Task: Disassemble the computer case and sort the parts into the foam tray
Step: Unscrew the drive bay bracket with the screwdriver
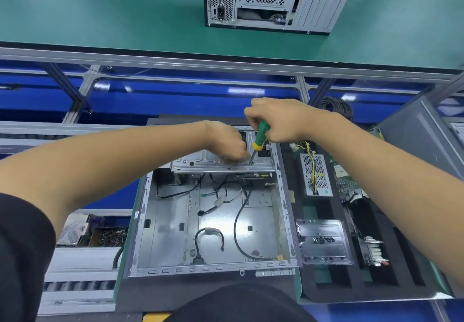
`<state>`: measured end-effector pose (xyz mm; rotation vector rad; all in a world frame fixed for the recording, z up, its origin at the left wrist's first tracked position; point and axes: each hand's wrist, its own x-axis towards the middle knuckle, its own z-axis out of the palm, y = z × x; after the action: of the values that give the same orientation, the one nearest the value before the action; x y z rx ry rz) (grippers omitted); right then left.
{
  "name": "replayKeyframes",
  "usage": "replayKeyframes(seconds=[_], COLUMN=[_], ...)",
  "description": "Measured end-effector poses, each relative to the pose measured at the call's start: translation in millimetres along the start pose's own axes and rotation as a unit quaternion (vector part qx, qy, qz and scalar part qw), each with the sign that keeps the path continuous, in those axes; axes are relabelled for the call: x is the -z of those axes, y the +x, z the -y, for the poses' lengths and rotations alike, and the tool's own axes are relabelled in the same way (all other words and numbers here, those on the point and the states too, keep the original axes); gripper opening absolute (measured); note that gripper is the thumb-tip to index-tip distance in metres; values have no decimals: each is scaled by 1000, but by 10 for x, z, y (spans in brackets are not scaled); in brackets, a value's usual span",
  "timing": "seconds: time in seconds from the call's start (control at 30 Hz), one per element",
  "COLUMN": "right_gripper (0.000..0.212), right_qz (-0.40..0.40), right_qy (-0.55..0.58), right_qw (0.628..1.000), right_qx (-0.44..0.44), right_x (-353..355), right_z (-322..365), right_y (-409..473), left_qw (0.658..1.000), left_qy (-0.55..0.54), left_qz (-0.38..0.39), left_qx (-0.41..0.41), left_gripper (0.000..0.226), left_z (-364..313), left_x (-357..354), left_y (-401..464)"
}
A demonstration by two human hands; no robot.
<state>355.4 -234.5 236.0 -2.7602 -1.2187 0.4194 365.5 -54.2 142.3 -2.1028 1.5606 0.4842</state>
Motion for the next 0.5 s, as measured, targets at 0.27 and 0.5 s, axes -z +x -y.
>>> replayKeyframes(seconds=[0.27, 0.5], right_gripper=[33, 34], right_qz=[-3, -2], right_qy=[18, 25], right_qw=[1000, 1000], right_qx=[-16, -19], right_x=[-24, -35], right_z=[-45, -39], right_y=[5, 22], left_qw=[999, 1000], left_qy=[11, -9], left_qz=[15, 13], left_qx=[-33, -4], left_gripper=[13, 9], left_z=[65, 31], left_x=[5, 39], left_y=[46, 45])
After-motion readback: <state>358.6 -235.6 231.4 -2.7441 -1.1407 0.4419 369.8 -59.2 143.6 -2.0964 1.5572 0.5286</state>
